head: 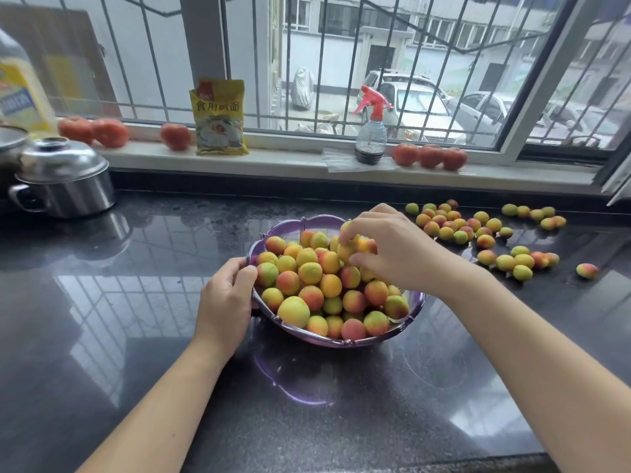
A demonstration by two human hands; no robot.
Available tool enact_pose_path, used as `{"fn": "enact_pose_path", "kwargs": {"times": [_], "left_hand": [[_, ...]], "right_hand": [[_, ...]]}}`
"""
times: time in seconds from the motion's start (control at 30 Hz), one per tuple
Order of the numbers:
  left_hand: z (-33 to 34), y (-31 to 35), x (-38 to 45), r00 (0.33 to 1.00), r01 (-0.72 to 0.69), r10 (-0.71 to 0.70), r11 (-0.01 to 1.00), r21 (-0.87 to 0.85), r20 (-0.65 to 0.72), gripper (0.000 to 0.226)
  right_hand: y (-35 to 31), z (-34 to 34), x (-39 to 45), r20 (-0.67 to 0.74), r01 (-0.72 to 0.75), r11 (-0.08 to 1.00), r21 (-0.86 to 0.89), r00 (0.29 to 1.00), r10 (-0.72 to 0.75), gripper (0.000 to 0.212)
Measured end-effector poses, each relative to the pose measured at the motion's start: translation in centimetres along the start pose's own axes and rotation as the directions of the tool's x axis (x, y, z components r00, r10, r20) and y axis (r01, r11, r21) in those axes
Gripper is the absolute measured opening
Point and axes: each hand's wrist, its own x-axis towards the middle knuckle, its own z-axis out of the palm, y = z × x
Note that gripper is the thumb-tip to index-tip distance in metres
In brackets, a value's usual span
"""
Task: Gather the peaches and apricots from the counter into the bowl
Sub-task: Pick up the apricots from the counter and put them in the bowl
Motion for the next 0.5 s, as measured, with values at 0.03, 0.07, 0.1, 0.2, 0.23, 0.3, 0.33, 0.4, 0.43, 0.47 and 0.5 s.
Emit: {"fn": "enact_pose_path", "kwargs": {"times": [0.03,0.07,0.1,0.2,0.23,0.3,0.33,0.4,0.43,0.47,0.5], "left_hand": [[-0.1,-0.1,0.0,1.000,0.003,-0.003,1.000,-0.001,0.000,0.036],[-0.1,-0.1,0.0,1.000,0.004,-0.004,1.000,0.000,0.001,0.036],[-0.1,-0.1,0.0,1.000,0.003,-0.003,1.000,0.001,0.002,0.036],[-0.1,0.1,-0.1,1.000,0.001,-0.001,1.000,-0.008,0.005,0.037],[0.0,0.2,-0.2,1.000,0.000,0.000,1.000,-0.010,0.007,0.037],[0.0,0.2,-0.2,1.000,0.000,0.000,1.000,-0.010,0.012,0.037],[0.0,0.1,-0.2,1.000,-0.001,0.001,1.000,-0.008,0.013,0.037],[-0.1,-0.1,-0.1,1.000,0.001,-0.001,1.000,0.000,0.009,0.036],[-0.1,-0.2,0.0,1.000,0.003,-0.003,1.000,0.004,0.005,0.036],[0.0,-0.2,0.0,1.000,0.005,-0.005,1.000,0.007,0.002,0.036],[0.0,-0.2,0.1,1.000,0.005,-0.005,1.000,0.011,0.000,0.036]], "right_hand": [[0.0,0.1,0.0,0.002,0.005,1.000,0.007,1.000,-0.005,0.019],[0.0,0.2,0.1,0.005,0.008,1.000,0.010,1.000,-0.008,0.019],[0.0,0.3,0.2,0.010,0.007,1.000,0.011,1.000,-0.007,0.019],[0.3,0.3,0.1,0.028,-0.007,0.999,0.033,1.000,0.007,0.025],[0.4,0.3,0.0,0.022,-0.021,0.997,0.071,1.000,0.020,0.029],[0.8,0.5,-0.8,-0.067,-0.069,0.973,0.220,0.994,0.086,0.036],[1.3,0.9,-1.4,-0.152,-0.095,0.948,0.304,0.978,0.146,0.035],[2.8,1.9,-2.8,-0.340,-0.144,0.906,0.399,0.894,0.291,0.029],[3.8,2.6,-3.6,-0.411,-0.181,0.892,0.413,0.837,0.360,0.027],[4.8,3.3,-4.4,-0.457,-0.231,0.879,0.417,0.783,0.423,0.025],[6.0,4.0,-5.2,-0.476,-0.291,0.862,0.415,0.738,0.478,0.024]]}}
